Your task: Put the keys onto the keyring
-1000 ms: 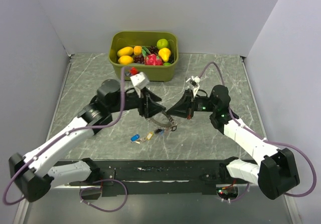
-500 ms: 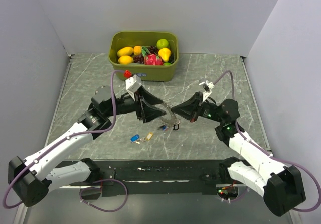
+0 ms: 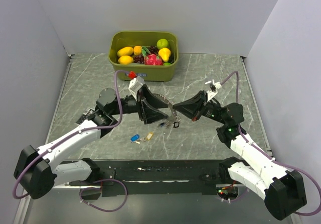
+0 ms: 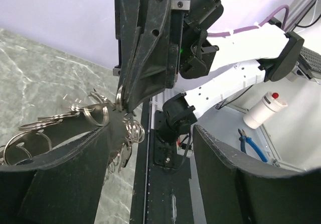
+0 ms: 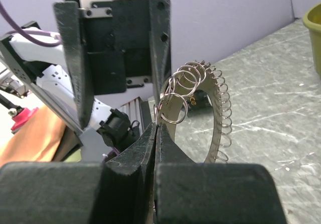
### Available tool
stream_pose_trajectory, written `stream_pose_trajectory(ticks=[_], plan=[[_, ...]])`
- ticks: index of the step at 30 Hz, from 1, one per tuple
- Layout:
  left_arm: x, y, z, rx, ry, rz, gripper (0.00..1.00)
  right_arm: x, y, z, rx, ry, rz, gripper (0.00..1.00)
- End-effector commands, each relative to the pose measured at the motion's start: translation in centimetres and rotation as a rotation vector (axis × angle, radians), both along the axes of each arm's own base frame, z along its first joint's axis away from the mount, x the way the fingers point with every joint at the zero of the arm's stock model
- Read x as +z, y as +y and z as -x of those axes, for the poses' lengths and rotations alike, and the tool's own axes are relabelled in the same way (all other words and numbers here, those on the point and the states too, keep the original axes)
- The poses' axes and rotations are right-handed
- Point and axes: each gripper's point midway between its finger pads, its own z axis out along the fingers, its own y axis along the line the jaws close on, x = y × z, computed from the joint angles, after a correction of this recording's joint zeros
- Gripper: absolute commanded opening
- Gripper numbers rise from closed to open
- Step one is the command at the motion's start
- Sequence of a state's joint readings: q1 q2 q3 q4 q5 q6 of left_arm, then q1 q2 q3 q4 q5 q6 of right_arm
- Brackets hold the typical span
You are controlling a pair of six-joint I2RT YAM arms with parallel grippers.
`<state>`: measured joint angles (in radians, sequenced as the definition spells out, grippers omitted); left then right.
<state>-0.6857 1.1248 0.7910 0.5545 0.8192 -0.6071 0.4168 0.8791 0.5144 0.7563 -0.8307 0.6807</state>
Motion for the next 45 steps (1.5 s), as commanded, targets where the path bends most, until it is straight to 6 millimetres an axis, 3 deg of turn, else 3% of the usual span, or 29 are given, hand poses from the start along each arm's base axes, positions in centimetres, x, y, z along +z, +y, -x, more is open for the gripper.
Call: stream_pose_trajectory(ticks=[1,14,27,35,40,43,45], plan=[[1.5,-0.2,0.4,-0.050,-0.041,0.065,0.69,2.6,-0.3,1.0,0.006,-0.097,-0.067,0.00],[2.5,-0.9,-0.2,-0.081,-0.049,0.117,0.59,2.5,-0.2,1.1,0.014,-0.098,-0.067,0.00],[2.0,-1.8,-2.2,-0.018,-0.021,0.105,0.34,2.1,0.1,0.8,0.034,-0.080,-0.070,0.00],[3.1,-1.3,-3.5,0.079,-0.012,0.155,0.25,1.0,0.2,0.4,0.028,-0.056,-0.062,0.00],[3.6,-1.1,-3.7,0.102,-0.017,0.167,0.27,0.6,0.1,0.0,0.004,-0.028,-0.074,0.00],[3.8,-0.8,-3.4,0.104,-0.031,0.159,0.34,0.6,-0.1,-0.2,-0.016,-0.020,-0.080,0.00],[3.7,-0.5,-3.2,0.115,-0.035,0.141,0.46,0.6,0.0,-0.2,-0.014,-0.029,-0.073,0.00]])
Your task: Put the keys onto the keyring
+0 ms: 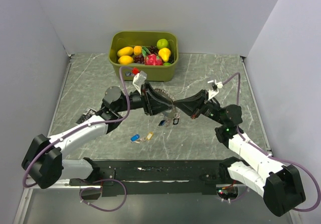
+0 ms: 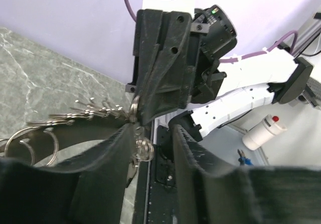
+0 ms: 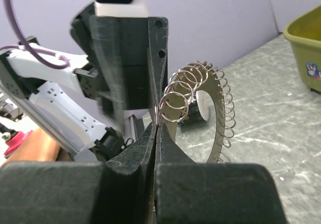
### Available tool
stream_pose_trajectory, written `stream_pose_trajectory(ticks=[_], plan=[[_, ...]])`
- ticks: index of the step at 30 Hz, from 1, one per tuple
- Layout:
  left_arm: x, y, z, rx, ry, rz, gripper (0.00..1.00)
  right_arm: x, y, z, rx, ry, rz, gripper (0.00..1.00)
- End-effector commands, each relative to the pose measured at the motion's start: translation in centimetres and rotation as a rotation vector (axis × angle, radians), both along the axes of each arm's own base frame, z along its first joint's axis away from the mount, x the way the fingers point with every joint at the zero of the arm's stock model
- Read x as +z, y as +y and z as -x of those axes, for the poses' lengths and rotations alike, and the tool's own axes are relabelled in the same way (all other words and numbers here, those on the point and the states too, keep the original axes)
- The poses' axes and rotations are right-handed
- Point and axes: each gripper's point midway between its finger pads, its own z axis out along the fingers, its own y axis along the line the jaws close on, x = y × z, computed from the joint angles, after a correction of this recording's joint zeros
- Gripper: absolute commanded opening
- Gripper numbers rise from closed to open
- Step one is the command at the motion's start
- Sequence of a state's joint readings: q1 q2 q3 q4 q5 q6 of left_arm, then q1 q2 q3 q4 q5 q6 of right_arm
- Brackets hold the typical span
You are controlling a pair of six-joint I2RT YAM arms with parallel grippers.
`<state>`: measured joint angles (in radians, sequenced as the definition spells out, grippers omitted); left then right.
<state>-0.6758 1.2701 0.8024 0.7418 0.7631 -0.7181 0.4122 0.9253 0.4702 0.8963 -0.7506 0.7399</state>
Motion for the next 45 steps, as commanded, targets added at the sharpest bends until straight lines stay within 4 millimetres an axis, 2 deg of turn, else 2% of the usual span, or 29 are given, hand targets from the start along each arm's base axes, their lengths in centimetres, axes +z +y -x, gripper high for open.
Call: stream_pose_trajectory(ticks=[1,2,5,9,15,19,26,32,34,41,45], plan=[[4.3,1.4,0.1,0.083,-0.116,0.078,0.49,0.6,0.2,1.4,0.050,-0.052,0.003,0.00],[3.9,1.5,0.0,0.092,-0.111,0.055,0.56,0.6,0.3,1.4,0.055,-0.060,0.011,0.00],[4.3,2.1,0.5,0.098,-0.144,0.045,0.64,0.6,0.5,1.7,0.075,-0.080,0.028,0.00],[3.9,2.1,0.9,0.074,-0.150,-0.005,0.66,0.9,0.6,2.0,0.094,-0.102,0.037,0.00],[3.0,0.7,1.7,-0.078,-0.147,-0.059,0.64,1.2,0.9,2.6,0.145,-0.113,0.039,0.00],[2.2,0.1,1.5,-0.113,-0.125,-0.074,0.62,1.1,0.9,2.5,0.147,-0.109,0.036,0.00],[1.3,0.2,0.5,-0.065,-0.137,-0.131,0.54,1.1,0.8,2.6,0.136,-0.110,0.041,0.00],[1.2,0.9,0.6,-0.030,-0.163,-0.171,0.50,1.2,0.8,2.4,0.134,-0.108,0.040,0.00],[0.6,1.0,0.3,-0.013,-0.157,-0.205,0.49,1.1,0.9,2.4,0.142,-0.105,0.041,0.00],[2.3,1.8,-0.1,0.046,-0.193,-0.245,0.56,1.0,1.1,2.3,0.152,-0.104,0.046,0.00],[1.6,1.6,-0.2,0.020,-0.173,-0.301,0.59,1.0,1.2,2.3,0.164,-0.105,0.051,0.00]])
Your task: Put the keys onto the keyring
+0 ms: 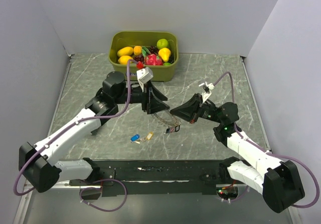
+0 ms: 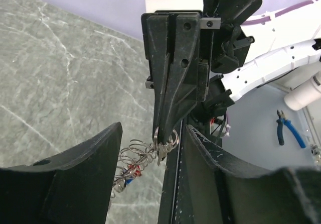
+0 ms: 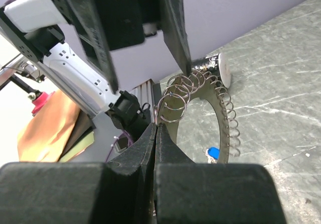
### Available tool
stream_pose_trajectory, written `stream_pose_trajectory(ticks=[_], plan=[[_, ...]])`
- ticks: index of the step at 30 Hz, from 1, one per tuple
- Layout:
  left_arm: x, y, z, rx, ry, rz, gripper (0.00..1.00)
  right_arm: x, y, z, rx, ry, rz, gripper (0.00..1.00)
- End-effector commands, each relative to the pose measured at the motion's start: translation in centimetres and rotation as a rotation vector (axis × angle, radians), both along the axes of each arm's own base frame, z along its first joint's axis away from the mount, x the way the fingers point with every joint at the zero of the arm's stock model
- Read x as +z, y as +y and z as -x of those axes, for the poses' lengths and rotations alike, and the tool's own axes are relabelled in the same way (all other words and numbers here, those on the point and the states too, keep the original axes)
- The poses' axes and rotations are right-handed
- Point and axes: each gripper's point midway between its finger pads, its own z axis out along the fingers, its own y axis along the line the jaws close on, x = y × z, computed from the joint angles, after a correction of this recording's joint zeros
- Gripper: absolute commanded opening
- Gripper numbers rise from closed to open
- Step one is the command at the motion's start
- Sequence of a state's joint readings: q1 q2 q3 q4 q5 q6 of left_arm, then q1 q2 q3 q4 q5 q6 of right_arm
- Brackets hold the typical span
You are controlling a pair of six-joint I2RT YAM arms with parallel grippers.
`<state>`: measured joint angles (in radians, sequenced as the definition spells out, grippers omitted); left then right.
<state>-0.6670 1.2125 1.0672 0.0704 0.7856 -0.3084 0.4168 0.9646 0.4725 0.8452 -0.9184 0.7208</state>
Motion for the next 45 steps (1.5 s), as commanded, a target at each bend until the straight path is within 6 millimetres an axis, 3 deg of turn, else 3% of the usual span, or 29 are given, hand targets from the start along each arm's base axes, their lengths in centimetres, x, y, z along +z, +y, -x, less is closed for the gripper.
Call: stream_pose_trajectory(ticks=[1,12,25,31,36,45], plan=[[1.1,0.3,0.1,-0.009,-0.037,-0.047,0.59,3.8,0.1,0.3,0.014,-0.137,-0.057,0.00],[-0.4,0.0,-0.6,-0.034,-0.001,-0.153,0.51,3.7,0.1,0.3,0.009,-0.137,-0.054,0.00],[-1.2,-0.6,0.7,-0.097,-0.004,-0.180,0.42,3.5,0.2,0.1,0.008,-0.130,-0.047,0.00],[-1.6,-1.1,0.9,-0.110,0.000,-0.196,0.28,3.4,0.2,0.1,0.007,-0.124,-0.046,0.00],[-2.0,-1.2,0.9,-0.118,0.007,-0.224,0.01,3.6,0.1,0.1,0.002,-0.129,-0.048,0.00],[-1.0,-1.1,1.0,-0.100,-0.026,-0.226,0.01,3.9,0.1,0.1,0.004,-0.139,-0.053,0.00]])
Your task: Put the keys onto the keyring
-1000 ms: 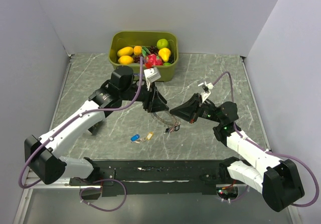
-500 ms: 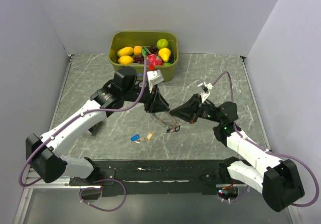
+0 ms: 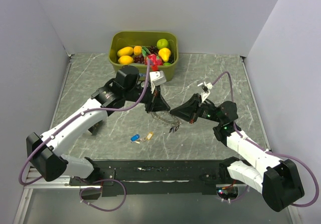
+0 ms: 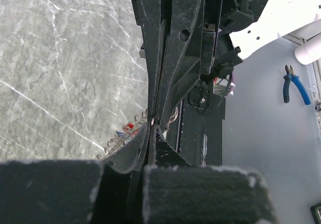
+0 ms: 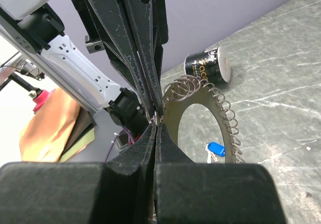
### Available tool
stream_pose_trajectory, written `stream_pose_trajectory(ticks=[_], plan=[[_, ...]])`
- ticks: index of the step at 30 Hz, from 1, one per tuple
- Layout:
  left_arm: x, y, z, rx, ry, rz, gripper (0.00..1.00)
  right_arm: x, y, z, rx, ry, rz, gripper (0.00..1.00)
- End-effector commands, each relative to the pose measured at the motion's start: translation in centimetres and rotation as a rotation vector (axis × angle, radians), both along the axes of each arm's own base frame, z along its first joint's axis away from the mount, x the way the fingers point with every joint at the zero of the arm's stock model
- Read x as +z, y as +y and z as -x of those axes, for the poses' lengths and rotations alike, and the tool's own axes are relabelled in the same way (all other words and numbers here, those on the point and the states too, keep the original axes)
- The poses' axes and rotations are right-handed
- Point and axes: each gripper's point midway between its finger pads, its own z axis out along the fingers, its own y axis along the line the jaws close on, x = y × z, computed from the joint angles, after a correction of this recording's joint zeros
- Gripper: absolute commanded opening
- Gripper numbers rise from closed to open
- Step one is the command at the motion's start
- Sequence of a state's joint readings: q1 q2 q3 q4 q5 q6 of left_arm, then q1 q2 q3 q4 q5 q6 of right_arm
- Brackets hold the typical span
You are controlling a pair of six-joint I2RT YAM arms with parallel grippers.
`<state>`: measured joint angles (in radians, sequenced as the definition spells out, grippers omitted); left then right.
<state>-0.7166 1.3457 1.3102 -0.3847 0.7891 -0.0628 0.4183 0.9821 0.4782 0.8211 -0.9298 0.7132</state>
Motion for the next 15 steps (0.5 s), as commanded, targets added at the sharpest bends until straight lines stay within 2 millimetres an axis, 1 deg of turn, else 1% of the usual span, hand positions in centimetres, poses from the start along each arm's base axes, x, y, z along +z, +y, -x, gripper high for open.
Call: stream_pose_trajectory(ticks=[1,2,3,4,5,7,8,9,10,11,13,15], plan=[[1.8,-0.3,0.0,-0.004,-0.054,0.011,0.01,4.6,-0.1,0.3,-0.005,-0.163,-0.074,0.00],[1.7,-0.2,0.0,0.004,-0.046,0.001,0.05,4.6,-0.1,0.3,-0.007,-0.161,-0.075,0.00],[1.8,-0.1,-0.2,0.015,-0.046,-0.001,0.13,4.7,-0.2,0.4,-0.009,-0.167,-0.079,0.00],[2.0,0.0,-0.5,0.039,-0.056,-0.002,0.34,4.7,-0.2,0.4,-0.011,-0.169,-0.077,0.00],[2.3,0.1,-0.8,0.060,-0.065,0.003,0.45,4.7,-0.2,0.4,-0.012,-0.170,-0.075,0.00],[3.5,0.4,-1.1,0.105,-0.093,0.036,0.59,4.7,-0.3,0.3,-0.023,-0.169,-0.072,0.00],[4.2,0.5,-1.2,0.120,-0.112,0.060,0.61,4.7,-0.3,0.3,-0.026,-0.169,-0.072,0.00],[4.4,0.5,-1.1,0.126,-0.106,0.072,0.63,4.6,-0.3,0.2,-0.034,-0.164,-0.070,0.00],[5.2,0.8,-0.4,0.111,-0.115,0.098,0.67,4.6,-0.4,0.2,-0.036,-0.164,-0.069,0.00],[5.5,0.8,-0.2,0.106,-0.116,0.110,0.67,4.6,-0.4,0.2,-0.036,-0.164,-0.069,0.00],[5.8,0.7,0.2,0.090,-0.101,0.125,0.68,4.6,-0.4,0.1,-0.044,-0.161,-0.072,0.00],[5.4,0.6,0.4,0.076,-0.072,0.117,0.67,4.7,-0.5,0.3,-0.043,-0.168,-0.078,0.00]])
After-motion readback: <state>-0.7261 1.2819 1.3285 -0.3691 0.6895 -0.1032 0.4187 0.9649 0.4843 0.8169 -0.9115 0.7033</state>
